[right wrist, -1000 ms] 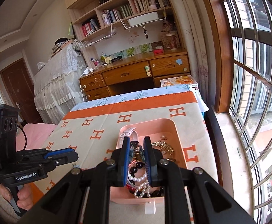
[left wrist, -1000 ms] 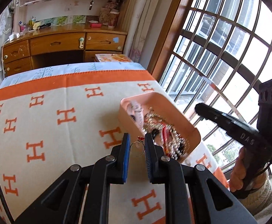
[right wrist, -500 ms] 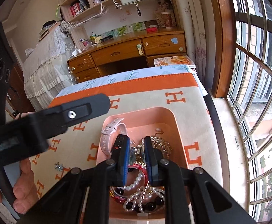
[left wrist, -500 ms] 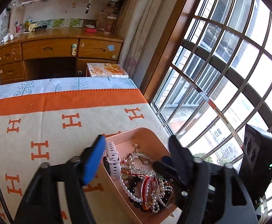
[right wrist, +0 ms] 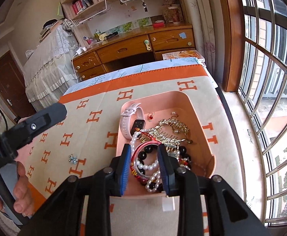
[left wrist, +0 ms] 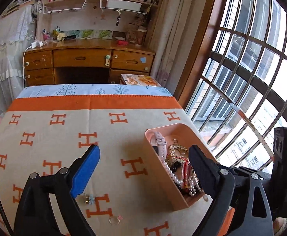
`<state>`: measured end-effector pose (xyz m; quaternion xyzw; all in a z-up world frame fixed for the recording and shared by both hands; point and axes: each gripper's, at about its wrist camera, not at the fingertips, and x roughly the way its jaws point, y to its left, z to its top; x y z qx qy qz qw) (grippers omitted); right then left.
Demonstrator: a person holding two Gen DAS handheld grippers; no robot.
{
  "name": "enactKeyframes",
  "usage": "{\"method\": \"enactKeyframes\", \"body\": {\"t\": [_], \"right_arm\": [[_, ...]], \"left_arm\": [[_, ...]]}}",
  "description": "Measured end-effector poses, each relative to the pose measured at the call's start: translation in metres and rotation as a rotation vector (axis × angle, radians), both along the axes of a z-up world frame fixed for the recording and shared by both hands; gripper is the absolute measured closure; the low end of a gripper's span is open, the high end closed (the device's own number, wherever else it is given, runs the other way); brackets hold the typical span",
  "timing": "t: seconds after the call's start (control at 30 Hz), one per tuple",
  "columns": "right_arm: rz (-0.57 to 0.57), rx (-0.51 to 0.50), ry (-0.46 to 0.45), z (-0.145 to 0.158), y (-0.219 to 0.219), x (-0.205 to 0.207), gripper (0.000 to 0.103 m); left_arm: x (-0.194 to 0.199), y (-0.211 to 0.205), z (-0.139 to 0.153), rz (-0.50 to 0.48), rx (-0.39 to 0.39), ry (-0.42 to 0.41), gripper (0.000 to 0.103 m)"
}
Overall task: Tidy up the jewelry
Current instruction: 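Lower both rings into the pink box and open both tools, then close the right tool on the pink-stone ring while the left tool grasps the blue flower brooch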
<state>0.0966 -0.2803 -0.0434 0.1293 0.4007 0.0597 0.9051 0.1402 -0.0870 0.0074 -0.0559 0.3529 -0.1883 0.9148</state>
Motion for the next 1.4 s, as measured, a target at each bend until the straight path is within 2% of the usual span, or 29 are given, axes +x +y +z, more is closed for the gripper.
{"method": "enactKeyframes", "body": {"t": [0.1, 0.23, 0.57, 0.9, 1.03, 1.07, 1.2, 1.4], "right_arm": [[0.02, -0.003, -0.015, 0.008, 0.013, -0.01, 0.069], [0.056, -0.019, -0.042, 0.02, 0.034, -0.023, 0.069], [0.167, -0.088, -0.056, 0.032, 0.095, -0.039, 0.068], [0.227, -0.136, -0.003, 0.016, 0.138, -0.044, 0.068], [0.233, -0.148, 0.011, 0.009, 0.147, -0.042, 0.067], [0.235, -0.151, 0.016, 0.007, 0.149, -0.041, 0.067], [0.237, -0.167, 0.037, -0.003, 0.153, -0.038, 0.054], [0.239, -0.19, 0.059, -0.017, 0.153, -0.032, 0.054]], "left_arm": [[-0.012, 0.018, -0.006, 0.037, 0.027, 0.015, 0.013], [-0.028, 0.044, -0.008, 0.095, 0.066, 0.017, 0.013], [-0.057, 0.099, -0.009, 0.18, 0.065, 0.017, 0.013], [-0.062, 0.134, -0.028, 0.215, 0.068, 0.063, 0.012], [-0.058, 0.141, -0.037, 0.216, 0.08, 0.088, 0.006], [-0.057, 0.143, -0.039, 0.22, 0.082, 0.091, 0.003], [-0.051, 0.147, -0.048, 0.23, 0.1, 0.107, 0.002], [-0.043, 0.147, -0.064, 0.236, 0.132, 0.135, 0.002]]}}
